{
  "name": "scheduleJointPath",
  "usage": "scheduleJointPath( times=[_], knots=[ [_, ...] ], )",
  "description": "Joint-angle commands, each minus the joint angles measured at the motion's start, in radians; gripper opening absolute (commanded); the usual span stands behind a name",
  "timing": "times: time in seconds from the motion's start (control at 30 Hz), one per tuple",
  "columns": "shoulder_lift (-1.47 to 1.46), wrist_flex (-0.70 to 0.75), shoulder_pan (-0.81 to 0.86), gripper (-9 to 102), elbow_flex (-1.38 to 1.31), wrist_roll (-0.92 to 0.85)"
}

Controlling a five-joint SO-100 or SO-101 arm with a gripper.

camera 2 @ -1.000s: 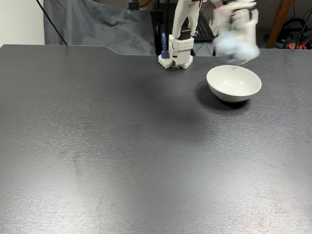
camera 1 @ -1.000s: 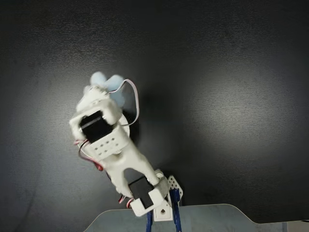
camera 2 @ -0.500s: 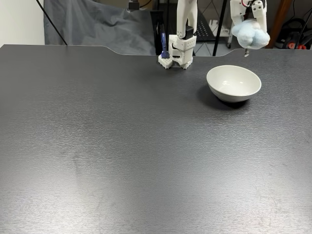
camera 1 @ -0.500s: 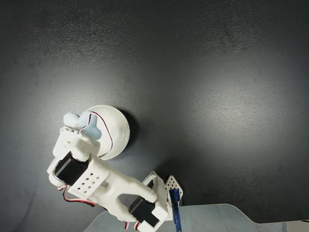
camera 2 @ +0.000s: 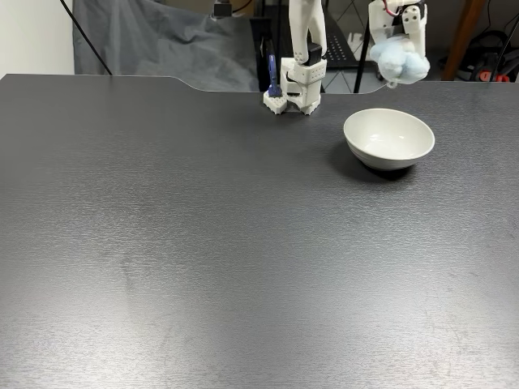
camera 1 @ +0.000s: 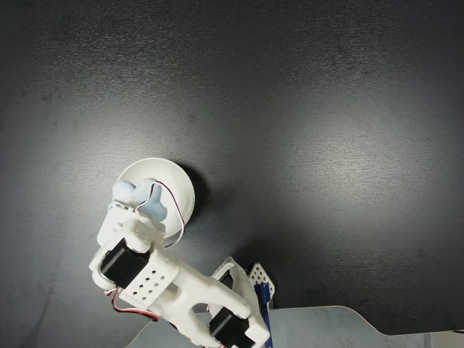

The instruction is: Grasp a skyblue doll and put it in the white bowl.

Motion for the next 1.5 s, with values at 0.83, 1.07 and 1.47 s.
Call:
scheduleJointPath(
  times=[0.83, 1.07, 1.47],
  knots=[
    [0.077, -0.181, -0.002, 16, 0.08, 0.078],
    [0.077, -0.181, -0.002, 34, 0.08, 0.078],
    [0.083, -0.179, 0.0, 41, 0.077, 0.078]
  ],
)
